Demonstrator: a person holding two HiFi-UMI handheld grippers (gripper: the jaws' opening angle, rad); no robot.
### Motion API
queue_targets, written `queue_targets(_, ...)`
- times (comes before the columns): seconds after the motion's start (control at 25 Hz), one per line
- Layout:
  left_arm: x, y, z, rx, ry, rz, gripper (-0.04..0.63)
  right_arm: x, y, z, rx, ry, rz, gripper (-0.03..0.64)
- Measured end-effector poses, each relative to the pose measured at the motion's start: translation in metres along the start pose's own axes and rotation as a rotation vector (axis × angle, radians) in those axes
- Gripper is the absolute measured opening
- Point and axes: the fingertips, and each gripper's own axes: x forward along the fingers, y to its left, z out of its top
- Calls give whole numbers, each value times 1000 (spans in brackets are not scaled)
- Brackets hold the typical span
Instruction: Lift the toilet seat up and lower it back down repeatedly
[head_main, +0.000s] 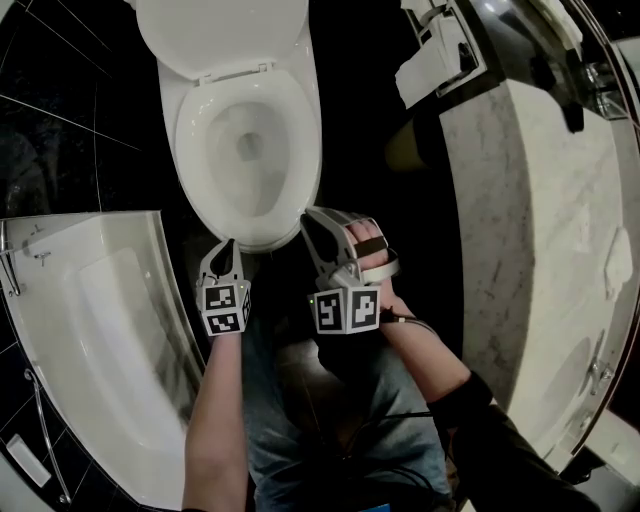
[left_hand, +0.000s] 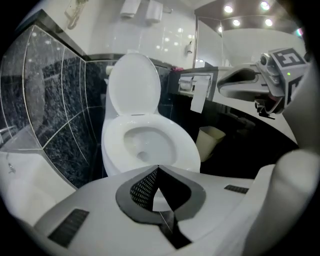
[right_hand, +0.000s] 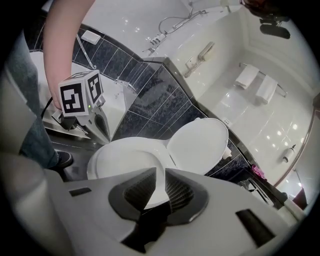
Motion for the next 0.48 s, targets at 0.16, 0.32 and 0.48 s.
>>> queue_targets(0.16,-35,-4,51,25,-47,4,-17,-22,-15,22,27,-6,7,69)
queue_targets(0.32,-94,-15,113,37,-74,12,-17,-62,-53,57,104,-14,4,69)
queue_targets(0.48,-167,-25,198,48,-146,28,-15,-103,-114,95,273,-34,-23,69)
